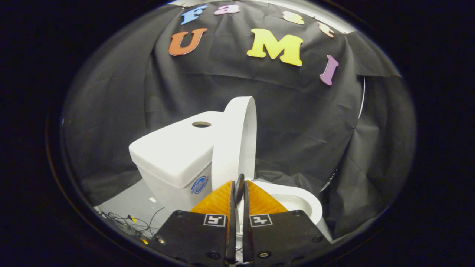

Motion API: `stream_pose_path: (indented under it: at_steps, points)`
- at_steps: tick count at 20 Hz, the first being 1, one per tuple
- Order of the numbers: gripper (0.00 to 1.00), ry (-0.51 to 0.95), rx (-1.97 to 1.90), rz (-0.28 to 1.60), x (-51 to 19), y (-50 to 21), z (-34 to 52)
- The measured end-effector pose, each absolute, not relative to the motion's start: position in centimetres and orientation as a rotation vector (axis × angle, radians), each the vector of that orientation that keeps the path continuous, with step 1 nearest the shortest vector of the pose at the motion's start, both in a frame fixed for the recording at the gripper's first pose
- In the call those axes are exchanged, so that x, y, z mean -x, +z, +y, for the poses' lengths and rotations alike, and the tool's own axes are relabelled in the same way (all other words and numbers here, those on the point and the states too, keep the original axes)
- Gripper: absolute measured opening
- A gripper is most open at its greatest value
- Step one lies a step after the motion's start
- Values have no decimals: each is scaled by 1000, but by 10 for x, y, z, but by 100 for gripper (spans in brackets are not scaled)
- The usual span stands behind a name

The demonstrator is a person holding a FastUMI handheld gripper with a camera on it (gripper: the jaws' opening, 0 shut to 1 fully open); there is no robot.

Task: Open the toilet lid.

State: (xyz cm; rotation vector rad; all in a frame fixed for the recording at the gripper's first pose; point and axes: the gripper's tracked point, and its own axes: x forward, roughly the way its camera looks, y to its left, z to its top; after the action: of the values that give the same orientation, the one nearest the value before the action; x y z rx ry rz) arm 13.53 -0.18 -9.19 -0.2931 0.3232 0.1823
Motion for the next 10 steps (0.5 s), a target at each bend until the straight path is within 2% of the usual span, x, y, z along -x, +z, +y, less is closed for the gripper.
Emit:
stream_pose_path:
  at_steps: [3,6,9,10]
  points:
    - [16,248,211,364,-130,-88,5]
    - [33,354,174,289,-119,-66,5]
    - [84,315,176,130,-103,-28,-36]
    - [88,304,172,88,-100,-19,-45]
